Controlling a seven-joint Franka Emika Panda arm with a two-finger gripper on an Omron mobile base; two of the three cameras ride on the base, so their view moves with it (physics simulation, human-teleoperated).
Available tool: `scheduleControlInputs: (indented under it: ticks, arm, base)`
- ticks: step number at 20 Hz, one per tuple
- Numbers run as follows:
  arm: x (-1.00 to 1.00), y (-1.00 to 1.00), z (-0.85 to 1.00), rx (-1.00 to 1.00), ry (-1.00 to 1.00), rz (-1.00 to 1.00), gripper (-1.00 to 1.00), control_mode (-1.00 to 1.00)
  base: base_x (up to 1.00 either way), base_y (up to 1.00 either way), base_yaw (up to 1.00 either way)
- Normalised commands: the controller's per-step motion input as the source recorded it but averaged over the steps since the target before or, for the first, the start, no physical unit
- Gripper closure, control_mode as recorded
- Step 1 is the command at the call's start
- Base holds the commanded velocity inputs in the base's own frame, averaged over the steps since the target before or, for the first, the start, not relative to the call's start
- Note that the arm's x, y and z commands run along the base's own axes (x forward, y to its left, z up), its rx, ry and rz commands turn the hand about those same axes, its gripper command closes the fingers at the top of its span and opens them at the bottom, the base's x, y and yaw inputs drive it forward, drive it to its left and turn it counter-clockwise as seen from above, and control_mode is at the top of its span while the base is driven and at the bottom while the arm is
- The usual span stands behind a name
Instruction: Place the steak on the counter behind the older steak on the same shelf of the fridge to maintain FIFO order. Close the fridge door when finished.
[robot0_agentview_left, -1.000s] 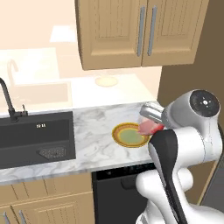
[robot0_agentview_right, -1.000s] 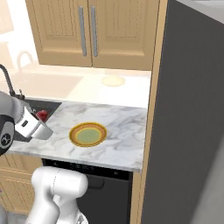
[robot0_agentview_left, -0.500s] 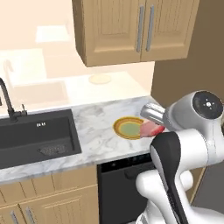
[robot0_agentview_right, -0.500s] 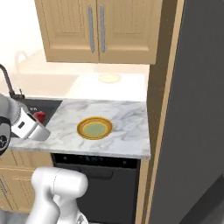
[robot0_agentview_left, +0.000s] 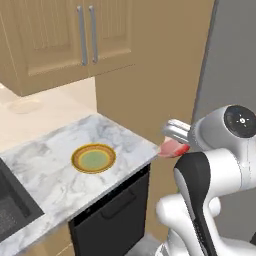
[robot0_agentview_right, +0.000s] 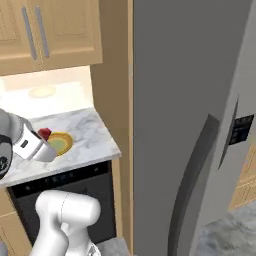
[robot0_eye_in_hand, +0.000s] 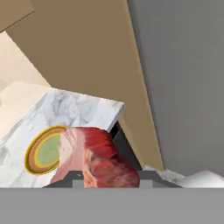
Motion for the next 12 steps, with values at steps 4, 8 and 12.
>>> scheduleControlInputs:
  ticks: [4,8,12]
  arm:
    - [0.0,0.0,0.0,0.0,0.0,0.0,1.0,1.0]
    - [0.0,0.0,0.0,0.0,0.0,0.0,1.0,1.0]
    - [0.0,0.0,0.0,0.0,0.0,0.0,1.0,1.0]
  base:
    - [-0.37,0.1,-0.83]
    - [-0.47,0.0,-0.8]
    - [-0.9,0.05,-0.69]
